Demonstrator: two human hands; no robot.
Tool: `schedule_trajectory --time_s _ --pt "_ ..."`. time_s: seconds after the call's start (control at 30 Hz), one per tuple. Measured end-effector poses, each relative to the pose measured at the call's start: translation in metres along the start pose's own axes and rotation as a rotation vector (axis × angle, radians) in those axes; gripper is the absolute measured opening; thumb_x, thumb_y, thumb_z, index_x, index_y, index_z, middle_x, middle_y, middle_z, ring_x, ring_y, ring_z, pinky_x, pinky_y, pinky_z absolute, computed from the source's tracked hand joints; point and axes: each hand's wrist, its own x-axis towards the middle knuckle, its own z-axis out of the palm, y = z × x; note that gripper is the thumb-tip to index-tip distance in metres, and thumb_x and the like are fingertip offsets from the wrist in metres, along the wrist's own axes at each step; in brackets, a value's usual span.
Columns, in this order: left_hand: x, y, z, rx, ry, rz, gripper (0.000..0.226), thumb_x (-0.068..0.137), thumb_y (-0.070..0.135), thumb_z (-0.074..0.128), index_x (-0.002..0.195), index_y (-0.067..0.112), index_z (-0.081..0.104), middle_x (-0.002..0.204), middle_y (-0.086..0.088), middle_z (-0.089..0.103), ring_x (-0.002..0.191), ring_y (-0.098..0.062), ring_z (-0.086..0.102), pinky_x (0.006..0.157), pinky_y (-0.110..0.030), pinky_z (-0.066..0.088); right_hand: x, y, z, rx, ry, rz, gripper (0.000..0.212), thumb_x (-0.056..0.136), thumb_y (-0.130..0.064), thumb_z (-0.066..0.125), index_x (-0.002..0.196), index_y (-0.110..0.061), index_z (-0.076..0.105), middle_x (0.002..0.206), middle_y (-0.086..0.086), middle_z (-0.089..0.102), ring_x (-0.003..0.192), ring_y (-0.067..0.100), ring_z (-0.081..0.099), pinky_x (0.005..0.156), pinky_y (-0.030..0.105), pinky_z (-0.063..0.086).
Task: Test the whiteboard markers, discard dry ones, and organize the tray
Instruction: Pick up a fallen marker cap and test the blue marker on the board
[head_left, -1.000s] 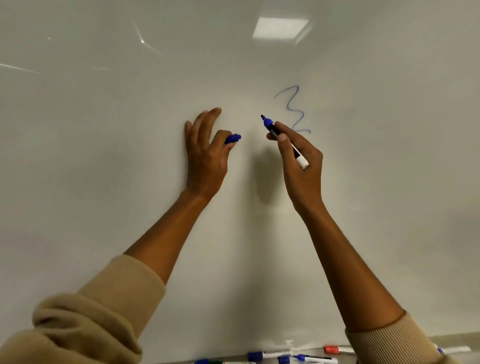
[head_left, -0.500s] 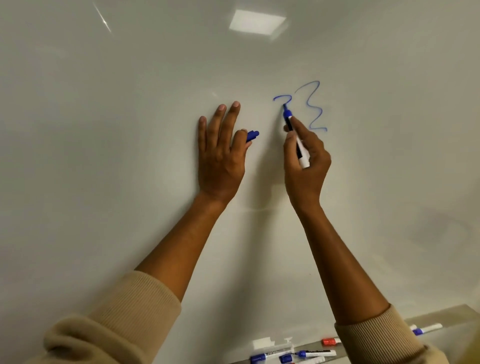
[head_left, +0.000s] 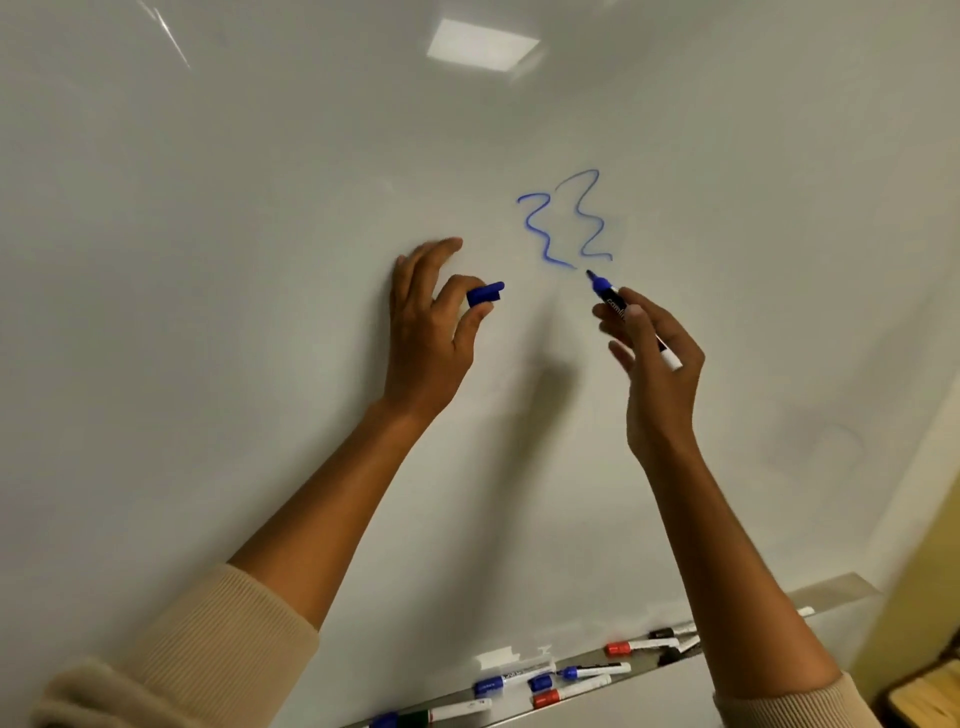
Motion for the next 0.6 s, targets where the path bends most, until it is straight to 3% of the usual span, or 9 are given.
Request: schedule_trajectory --time_s 0.1,0.23,0.4,0.6 --pt "-0.019 0.015 -0.009 -0.237 -0.056 -0.114 0.020 0.095 0.021 0.061 0.109 0.008 0.066 0.126 -0.004 0.059 0.120 -0.020 0.051 0.101 -0.032 0.043 -0.022 -0.011 -0.006 0.154 -0.100 0.090 0.035 0.103 -0.030 0.046 0.096 -0.014 0.076 0.092 0.009 0.077 0.087 0.025 0.073 0.093 0.040 0.051" --pt "-0.042 0.035 -0.024 -0.467 -0.206 -0.335 0.017 0.096 0.022 0.061 0.111 0.016 0.064 0.104 0.014 0.064 0.096 -0.001 0.058 0.083 -0.018 0.047 -0.048 -0.014 -0.010 0.233 -0.134 0.155 0.051 0.105 -0.029 0.038 0.081 -0.015 0.080 0.079 0.007 0.075 0.073 0.023 0.070 0.091 0.043 0.051" --pt "-0.070 0.044 -0.039 -0.575 -0.368 -0.425 0.014 0.096 0.025 0.059 0.109 0.024 0.065 0.099 0.006 0.072 0.096 -0.015 0.067 0.084 -0.023 0.052 -0.077 -0.001 -0.009 0.109 -0.173 0.184 0.048 0.106 -0.029 0.039 0.084 -0.015 0.079 0.082 0.011 0.076 0.077 0.029 0.072 0.091 0.040 0.053" --pt "-0.110 0.035 -0.072 -0.581 -0.539 -0.504 0.016 0.095 0.017 0.061 0.110 0.017 0.066 0.088 0.002 0.070 0.080 -0.017 0.067 0.081 -0.022 0.055 -0.106 0.024 -0.003 0.076 -0.280 0.315 0.048 0.107 -0.026 0.037 0.088 -0.009 0.077 0.075 0.016 0.072 0.082 0.029 0.071 0.091 0.039 0.053"
